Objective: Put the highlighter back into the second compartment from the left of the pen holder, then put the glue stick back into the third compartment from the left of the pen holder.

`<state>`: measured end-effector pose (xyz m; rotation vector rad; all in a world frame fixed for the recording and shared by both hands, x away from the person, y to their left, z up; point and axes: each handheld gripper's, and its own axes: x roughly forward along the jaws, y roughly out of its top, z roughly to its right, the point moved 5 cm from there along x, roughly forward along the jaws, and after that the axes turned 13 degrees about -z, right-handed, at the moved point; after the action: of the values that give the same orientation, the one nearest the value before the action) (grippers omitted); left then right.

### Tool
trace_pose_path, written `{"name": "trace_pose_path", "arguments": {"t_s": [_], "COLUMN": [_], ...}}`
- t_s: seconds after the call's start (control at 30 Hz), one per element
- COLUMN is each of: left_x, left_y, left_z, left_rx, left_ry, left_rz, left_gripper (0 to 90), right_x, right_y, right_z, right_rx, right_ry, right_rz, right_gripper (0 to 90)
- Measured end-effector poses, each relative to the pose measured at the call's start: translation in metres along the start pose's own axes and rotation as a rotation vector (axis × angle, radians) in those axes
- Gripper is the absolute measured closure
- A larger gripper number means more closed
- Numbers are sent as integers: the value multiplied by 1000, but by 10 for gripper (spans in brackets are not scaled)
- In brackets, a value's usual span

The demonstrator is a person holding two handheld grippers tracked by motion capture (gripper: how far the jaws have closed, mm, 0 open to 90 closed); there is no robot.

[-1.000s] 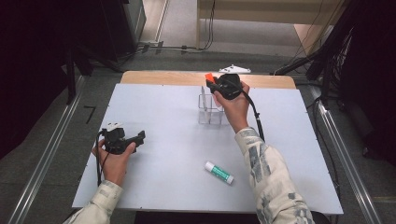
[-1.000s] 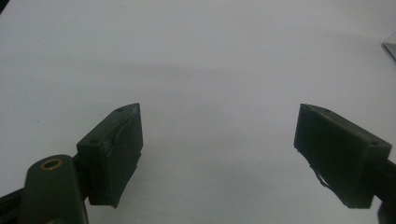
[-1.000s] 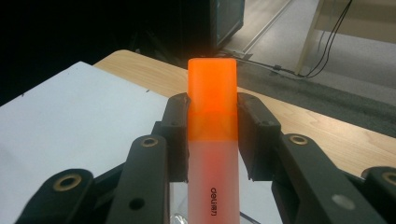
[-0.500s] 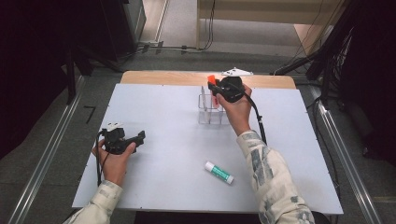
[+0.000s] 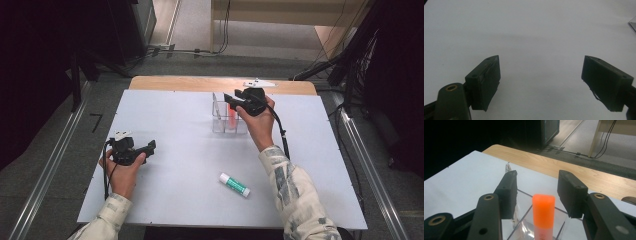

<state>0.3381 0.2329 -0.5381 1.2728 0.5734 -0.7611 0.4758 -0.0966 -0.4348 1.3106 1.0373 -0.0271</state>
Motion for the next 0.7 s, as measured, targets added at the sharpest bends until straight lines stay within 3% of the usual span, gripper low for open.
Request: {"name": "trace_pose_path", "arguments": {"t_s": [0.7], "left_x": [2], "left_y": [0], "left_z": [2], "left_rx": [-4], "left_ry": [-3], "left_rz": [0], "left_gripper": [167], "right_x": [-22], "right_y": [-21], "right_z": [3], "right_rx": [-8], "right_ry": [9], "right_rz": [11], "right_gripper": [360]}}
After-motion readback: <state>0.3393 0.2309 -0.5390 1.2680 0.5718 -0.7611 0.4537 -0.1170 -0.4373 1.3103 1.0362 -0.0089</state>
